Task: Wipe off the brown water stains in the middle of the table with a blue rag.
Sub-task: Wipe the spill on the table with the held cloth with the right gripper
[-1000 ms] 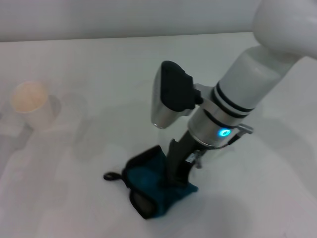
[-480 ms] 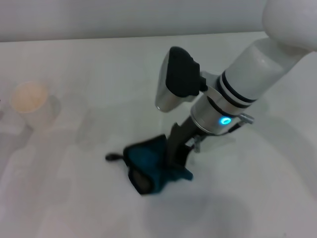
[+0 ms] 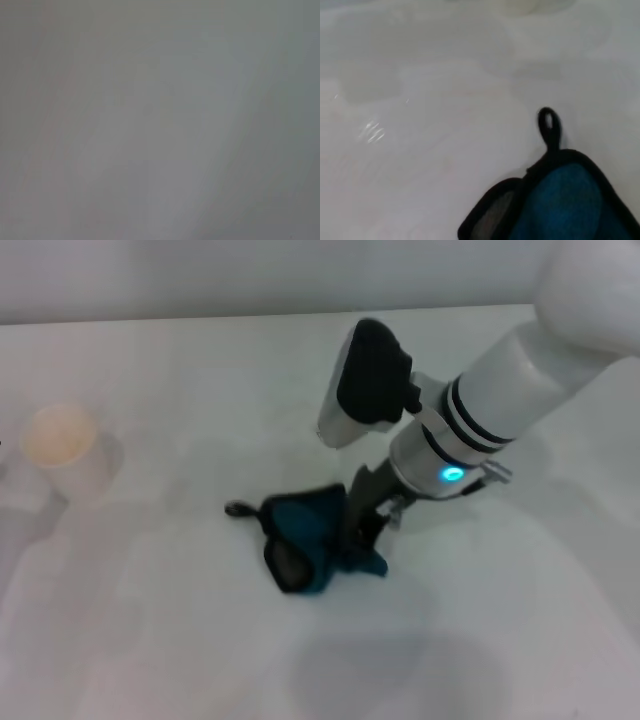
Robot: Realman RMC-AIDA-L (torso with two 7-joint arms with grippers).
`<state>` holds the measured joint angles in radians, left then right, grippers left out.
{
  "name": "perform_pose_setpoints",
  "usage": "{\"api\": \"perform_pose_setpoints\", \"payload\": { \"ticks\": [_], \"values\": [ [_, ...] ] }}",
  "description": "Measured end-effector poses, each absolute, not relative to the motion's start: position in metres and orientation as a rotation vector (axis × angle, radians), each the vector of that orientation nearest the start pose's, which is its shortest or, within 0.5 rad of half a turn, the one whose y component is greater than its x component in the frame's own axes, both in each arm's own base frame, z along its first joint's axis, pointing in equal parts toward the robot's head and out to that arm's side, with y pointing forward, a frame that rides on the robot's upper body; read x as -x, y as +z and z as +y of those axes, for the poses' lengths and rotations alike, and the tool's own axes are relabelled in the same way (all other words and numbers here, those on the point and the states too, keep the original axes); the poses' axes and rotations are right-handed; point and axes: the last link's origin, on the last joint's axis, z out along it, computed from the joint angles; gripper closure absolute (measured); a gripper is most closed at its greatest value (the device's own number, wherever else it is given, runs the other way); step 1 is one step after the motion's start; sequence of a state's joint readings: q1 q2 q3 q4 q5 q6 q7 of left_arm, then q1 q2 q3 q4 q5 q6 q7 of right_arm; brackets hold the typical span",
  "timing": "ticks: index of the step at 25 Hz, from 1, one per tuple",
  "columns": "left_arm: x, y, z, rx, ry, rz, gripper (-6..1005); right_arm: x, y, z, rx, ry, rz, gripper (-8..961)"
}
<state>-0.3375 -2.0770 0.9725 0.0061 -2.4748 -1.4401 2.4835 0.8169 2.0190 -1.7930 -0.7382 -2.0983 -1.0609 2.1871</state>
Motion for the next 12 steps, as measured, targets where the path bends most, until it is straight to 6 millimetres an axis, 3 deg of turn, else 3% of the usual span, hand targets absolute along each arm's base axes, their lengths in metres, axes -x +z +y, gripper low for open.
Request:
{"api": "perform_pose_setpoints", "payload": {
  "ticks": [7, 12],
  "values": [
    [0.347, -0.002, 0.277, 1.63, -1.039, -0.778, 106, -0.178, -0.105, 0.335, 3.147, -0.569, 0.443, 867],
    [0.346, -0.003, 0.278, 1.631, -1.041, -0.778, 106, -0.167, -0.115, 0.336, 3.141, -0.448, 0.434, 866]
  ]
}}
